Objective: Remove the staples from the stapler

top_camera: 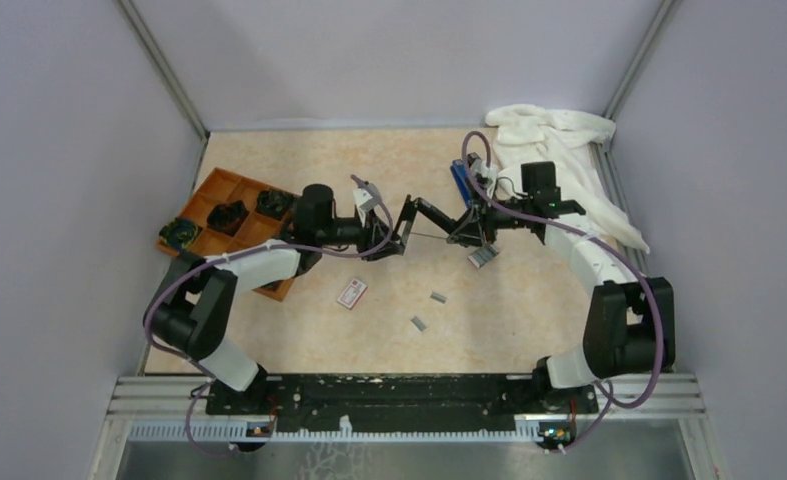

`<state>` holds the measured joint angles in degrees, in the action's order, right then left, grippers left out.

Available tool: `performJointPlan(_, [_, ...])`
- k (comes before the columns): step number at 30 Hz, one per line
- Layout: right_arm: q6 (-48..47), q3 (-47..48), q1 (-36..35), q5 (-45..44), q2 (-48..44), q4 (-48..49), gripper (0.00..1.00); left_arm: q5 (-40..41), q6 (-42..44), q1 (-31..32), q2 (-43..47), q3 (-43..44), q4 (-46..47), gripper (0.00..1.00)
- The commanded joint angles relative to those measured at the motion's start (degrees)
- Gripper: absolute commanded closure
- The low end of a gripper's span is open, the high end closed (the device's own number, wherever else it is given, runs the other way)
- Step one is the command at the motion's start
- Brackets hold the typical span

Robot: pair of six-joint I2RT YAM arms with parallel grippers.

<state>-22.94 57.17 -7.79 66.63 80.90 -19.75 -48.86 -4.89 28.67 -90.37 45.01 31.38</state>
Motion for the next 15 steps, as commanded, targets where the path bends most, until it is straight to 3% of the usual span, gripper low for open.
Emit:
performJointPlan(1, [-18.0, 0.0, 1.3, -12.1, 2.8, -6.3, 1.0, 5.1, 18.6, -0.5, -4.3, 6.2, -19.7, 1.0])
performJointPlan(7, [-24.5, -3.2, 1.4, -15.8, 2.7, -4.7, 1.0, 7.5, 25.1, -0.5, -8.4, 11.4, -27.8, 1.0])
performJointPlan(15, [-28.6, -5.3, 1.3, -18.4, 1.4, -2.9, 1.0, 10.8, 29.5, 0.7, -4.7, 5.6, -21.1, 1.0])
